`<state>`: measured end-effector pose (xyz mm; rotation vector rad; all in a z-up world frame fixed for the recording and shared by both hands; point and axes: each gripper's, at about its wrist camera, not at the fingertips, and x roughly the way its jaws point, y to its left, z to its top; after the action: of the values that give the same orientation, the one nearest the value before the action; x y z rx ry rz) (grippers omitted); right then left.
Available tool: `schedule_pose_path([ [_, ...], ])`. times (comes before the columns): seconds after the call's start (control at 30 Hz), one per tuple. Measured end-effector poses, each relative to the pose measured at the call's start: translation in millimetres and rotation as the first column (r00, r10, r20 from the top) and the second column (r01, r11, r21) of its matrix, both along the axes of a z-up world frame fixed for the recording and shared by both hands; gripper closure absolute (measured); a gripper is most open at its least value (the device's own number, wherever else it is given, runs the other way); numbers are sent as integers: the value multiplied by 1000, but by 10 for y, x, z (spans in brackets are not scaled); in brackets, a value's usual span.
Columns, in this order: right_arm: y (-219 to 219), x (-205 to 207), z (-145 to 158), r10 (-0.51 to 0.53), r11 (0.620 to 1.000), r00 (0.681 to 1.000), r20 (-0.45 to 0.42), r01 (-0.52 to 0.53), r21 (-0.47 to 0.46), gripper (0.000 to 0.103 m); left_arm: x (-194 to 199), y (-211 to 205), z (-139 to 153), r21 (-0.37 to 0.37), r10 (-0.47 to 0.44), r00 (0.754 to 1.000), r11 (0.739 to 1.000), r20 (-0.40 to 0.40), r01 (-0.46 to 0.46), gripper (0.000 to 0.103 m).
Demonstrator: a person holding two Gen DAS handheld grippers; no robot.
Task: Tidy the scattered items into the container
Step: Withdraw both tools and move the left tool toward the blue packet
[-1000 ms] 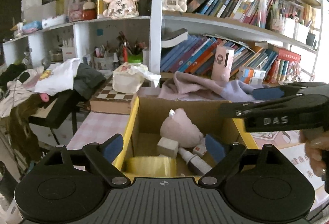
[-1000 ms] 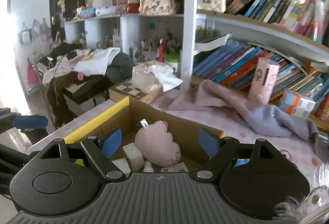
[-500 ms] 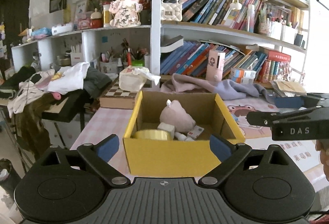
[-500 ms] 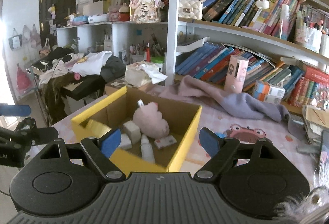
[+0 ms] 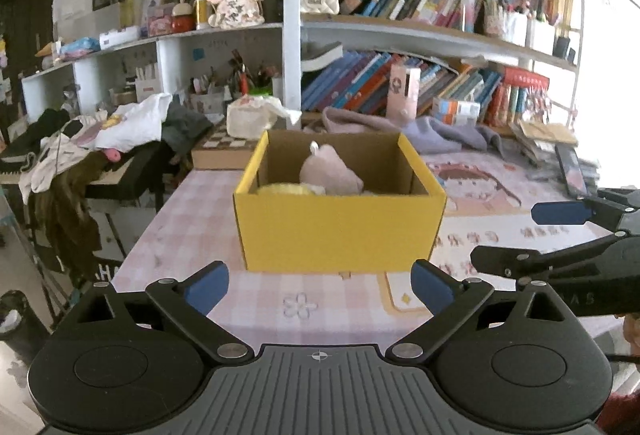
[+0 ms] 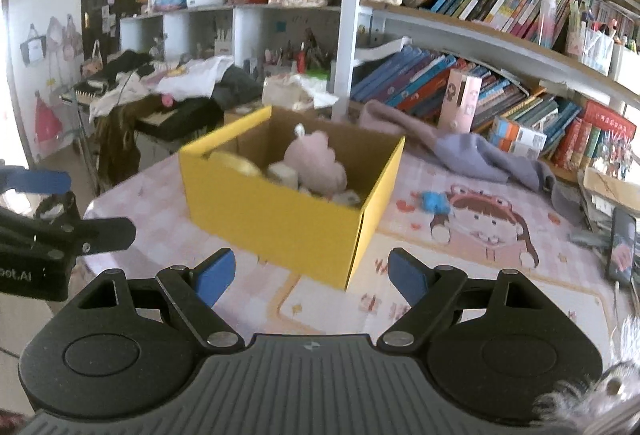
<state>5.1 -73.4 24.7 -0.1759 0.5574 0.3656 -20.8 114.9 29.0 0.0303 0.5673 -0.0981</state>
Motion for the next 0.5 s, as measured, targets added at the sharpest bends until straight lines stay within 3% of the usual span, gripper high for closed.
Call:
schedule_pose_path([
  [0.5,-127,-275,-66,-42,999,999,-23,41,-26,19,-122,-168,-124,7,-69,996,998,-53,69,4],
])
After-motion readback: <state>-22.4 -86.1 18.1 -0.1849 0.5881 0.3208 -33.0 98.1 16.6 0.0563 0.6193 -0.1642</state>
